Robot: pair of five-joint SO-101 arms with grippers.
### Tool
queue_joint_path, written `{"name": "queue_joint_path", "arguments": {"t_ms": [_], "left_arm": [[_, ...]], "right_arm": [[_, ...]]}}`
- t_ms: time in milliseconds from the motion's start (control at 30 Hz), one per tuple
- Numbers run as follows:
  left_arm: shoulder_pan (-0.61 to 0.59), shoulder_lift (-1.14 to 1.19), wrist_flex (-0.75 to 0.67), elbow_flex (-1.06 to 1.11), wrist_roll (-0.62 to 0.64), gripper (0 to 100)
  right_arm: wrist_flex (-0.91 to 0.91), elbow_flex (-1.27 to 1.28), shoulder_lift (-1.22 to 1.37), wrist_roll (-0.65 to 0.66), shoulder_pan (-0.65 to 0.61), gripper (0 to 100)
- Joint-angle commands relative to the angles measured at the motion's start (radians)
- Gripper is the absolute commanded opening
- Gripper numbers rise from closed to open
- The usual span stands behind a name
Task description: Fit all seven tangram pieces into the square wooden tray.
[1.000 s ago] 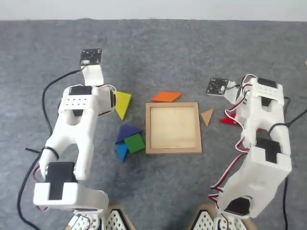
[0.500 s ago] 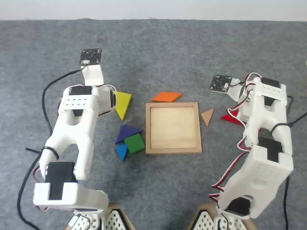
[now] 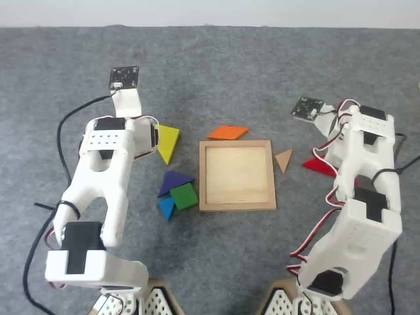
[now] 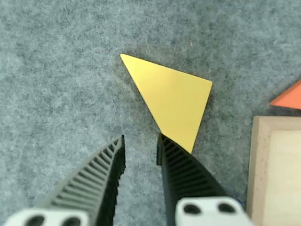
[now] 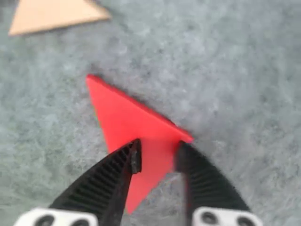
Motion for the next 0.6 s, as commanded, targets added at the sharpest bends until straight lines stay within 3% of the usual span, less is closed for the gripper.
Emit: {"name": "queue_joint_path", "arguments": {"t_ms": [0,133,367,567], "left_arm": [[0.003,-0.006,-0.02,-0.002,0.005,12],[0.002,-0.006,-0.02,-0.002,0.005,12],[0.002,-0.005,-0.02,-0.002,0.005,12],[0.002,-0.005,-0.02,-0.002,0.003,12]], "right_arm": [[0.027,0.026,-0.019,0.092,0.015,30.7],[0.027,0.026,-0.03,0.133,0.012,35.6],[0.111,0.023,-0.001,0.241,0.016,28.9],[0.205,0.028,-0.061,0.245,0.01,27.3]]}}
